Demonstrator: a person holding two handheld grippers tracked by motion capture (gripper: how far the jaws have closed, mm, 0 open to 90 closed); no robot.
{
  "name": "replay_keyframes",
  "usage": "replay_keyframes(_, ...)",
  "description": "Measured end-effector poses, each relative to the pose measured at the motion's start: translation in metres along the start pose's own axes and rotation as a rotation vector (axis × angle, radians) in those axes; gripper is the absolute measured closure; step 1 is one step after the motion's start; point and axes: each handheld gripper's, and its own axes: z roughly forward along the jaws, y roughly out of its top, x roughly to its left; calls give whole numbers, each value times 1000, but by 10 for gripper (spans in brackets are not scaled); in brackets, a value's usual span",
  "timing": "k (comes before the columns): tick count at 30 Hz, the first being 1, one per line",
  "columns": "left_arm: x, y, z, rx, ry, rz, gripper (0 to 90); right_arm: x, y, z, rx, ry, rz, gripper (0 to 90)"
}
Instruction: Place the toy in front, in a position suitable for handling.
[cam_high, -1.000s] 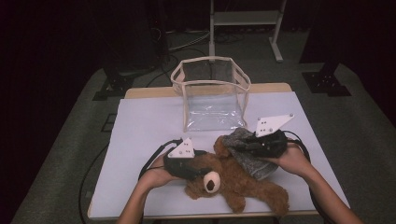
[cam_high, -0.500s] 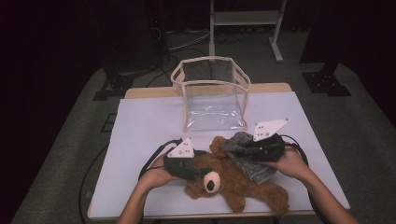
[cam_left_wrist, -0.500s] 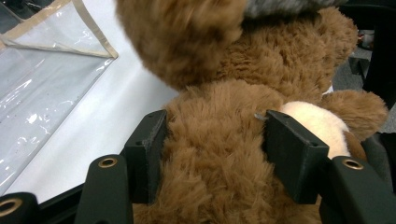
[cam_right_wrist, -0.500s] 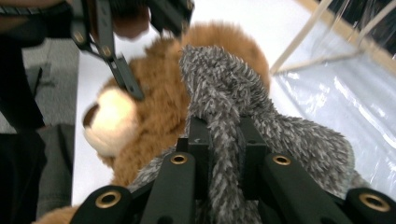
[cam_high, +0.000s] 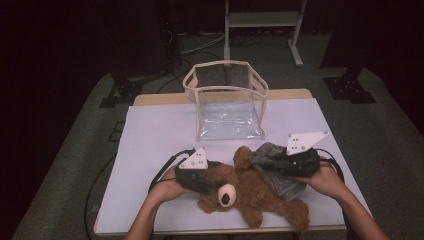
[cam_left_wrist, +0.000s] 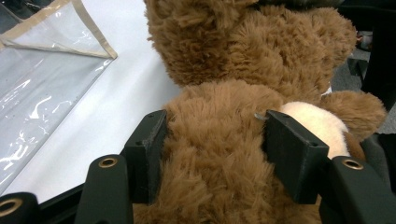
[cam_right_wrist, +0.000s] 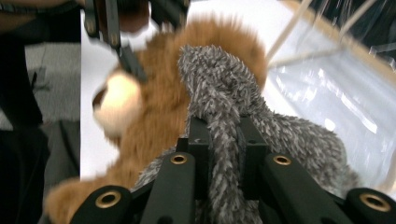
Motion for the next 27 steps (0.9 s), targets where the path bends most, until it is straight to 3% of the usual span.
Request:
replay_keyframes(1,0,0,0,0,0,0,401,0,0,0,0,0,0,788)
replay_keyframes(2,0,0,1,-5,-1,0,402,0,-14,4,55,-13,-1,788)
replay_keyframes(3,0,0,1,-5,-1,0,402,0,-14,4,55,-13,-1,788)
replay_keyframes(5,-1,1,1,0,5,5,402,-2,-20,-1,18,2,49,787)
replay_keyframes(7,-1,1,1,1,7,7,404,-1,-15,-10,-8,-18,40,787)
replay_keyframes(9,-1,1,1,0,8,5,404,2,0,-25,-55,-32,23,786)
replay_keyframes(12,0,1,2,-3,5,1,405,4,21,-36,-82,-35,-11,785)
replay_keyframes(16,-1,2,2,1,5,6,405,6,54,-39,-97,-23,-57,785)
replay_keyframes(17,-1,2,2,1,5,6,405,6,54,-39,-97,-23,-57,785)
replay_keyframes(18,-1,2,2,1,7,8,405,9,71,-33,-82,-19,-93,785)
replay_keyframes(21,-1,2,2,-1,6,5,405,10,86,-24,-75,-6,-114,785)
replay_keyframes(22,-1,2,1,-1,5,6,405,11,97,-10,-58,6,-127,785)
replay_keyframes(24,-1,2,1,-2,4,7,405,10,100,7,-24,25,-127,785)
replay_keyframes(25,-1,2,1,-2,4,7,405,10,100,7,-24,25,-127,785)
replay_keyframes(27,-2,1,0,1,4,12,405,5,92,34,60,31,-129,784)
